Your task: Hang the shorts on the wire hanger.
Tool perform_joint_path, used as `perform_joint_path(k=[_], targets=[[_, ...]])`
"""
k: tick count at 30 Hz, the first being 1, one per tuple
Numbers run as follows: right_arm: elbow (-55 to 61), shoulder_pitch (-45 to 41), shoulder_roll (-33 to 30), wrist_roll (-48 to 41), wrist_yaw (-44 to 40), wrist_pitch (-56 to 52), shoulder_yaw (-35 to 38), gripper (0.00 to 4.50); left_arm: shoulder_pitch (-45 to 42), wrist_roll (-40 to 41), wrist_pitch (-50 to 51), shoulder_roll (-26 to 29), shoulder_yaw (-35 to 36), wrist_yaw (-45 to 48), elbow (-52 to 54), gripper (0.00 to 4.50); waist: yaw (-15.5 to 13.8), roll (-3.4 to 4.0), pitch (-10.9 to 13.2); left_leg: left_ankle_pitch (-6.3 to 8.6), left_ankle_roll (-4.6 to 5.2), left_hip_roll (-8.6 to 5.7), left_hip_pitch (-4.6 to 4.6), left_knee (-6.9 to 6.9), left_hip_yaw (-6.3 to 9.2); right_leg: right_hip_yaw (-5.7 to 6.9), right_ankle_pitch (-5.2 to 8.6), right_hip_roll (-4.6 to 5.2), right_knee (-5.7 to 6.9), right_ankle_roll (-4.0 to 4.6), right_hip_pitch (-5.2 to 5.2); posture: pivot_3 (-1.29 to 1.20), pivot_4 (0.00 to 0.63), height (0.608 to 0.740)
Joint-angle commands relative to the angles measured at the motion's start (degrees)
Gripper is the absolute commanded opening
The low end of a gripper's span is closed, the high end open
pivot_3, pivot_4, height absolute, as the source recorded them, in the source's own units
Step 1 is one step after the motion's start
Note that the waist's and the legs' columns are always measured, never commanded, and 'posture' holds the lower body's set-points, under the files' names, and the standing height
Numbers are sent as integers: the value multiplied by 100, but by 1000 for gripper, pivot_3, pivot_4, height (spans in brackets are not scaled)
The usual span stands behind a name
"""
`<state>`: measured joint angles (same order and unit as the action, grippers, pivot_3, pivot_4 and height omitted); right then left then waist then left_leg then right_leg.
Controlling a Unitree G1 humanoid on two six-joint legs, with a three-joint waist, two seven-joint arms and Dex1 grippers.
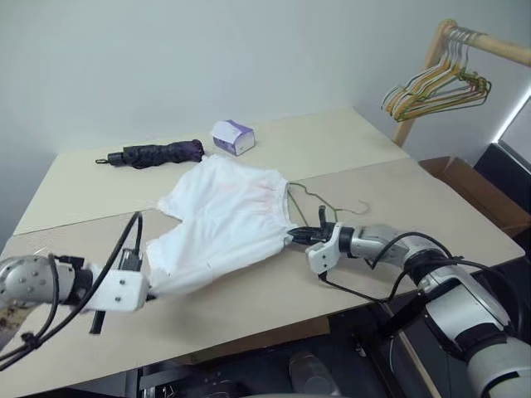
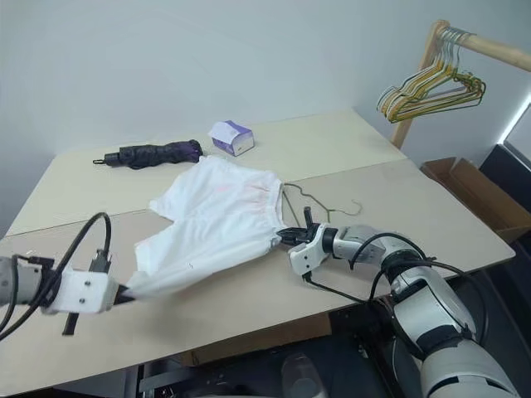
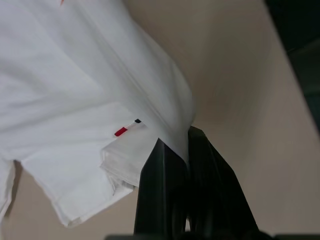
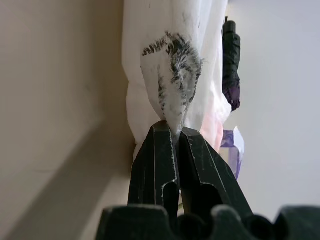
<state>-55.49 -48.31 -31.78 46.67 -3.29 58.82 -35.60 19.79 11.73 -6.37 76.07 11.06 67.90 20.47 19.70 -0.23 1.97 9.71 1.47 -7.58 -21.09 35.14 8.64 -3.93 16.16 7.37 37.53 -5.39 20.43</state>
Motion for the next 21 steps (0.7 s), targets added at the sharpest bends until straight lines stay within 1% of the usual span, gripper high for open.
perform_joint_path(k=[1, 5, 9, 14, 17, 19, 21], targets=[[-82, -53, -347, 145, 206, -273, 86, 0, 495, -56, 207, -66, 513, 391, 367, 31, -6, 0, 0, 0, 0, 3, 6, -3, 0, 0, 2, -1, -3, 3, -9, -228, 0, 740], [107, 79, -534, 173, 226, -149, 58, 0, 826, 28, 294, -341, 643, 485, 711, 31, -43, 0, 0, 1, -1, 6, 20, -9, 0, 5, 9, -1, -11, 15, -27, -222, 0, 740], [460, 336, -731, -85, -32, 43, 117, 0, 1201, 43, 406, -580, 863, 625, 1068, 31, -95, -1, 1, 3, -3, 10, 17, -14, 0, 10, 9, -1, -30, 16, -28, -218, 5, 740], [1291, 876, -1034, -542, -664, 49, 207, 0, 1445, -29, 314, -744, 885, 770, 1191, 31, -183, -5, 5, 3, -2, 25, 17, -13, -8, 10, 15, -7, -39, 27, -38, -223, 12, 740], [1795, 1177, -1150, -753, -944, -74, 283, 0, 1489, -20, 202, -872, 849, 806, 1137, 31, -222, -6, 5, 4, -2, 28, 14, -13, -10, 10, 18, -7, -40, 32, -36, -231, 15, 740], [2131, 1405, -1220, -902, -1146, -158, 358, 0, 1468, -179, 10, -902, 782, 812, 1009, 31, -267, -7, 6, 5, -2, 29, 13, -13, -12, 10, 19, -7, -40, 34, -36, -231, 15, 740], [2438, 1626, -1279, -1065, -1359, -260, 436, 0, 1458, -83, 81, -916, 774, 882, 987, 31, -315, -8, 7, 8, -3, 34, 11, -13, -17, 9, 27, -7, -40, 48, -34, -232, 17, 740]])
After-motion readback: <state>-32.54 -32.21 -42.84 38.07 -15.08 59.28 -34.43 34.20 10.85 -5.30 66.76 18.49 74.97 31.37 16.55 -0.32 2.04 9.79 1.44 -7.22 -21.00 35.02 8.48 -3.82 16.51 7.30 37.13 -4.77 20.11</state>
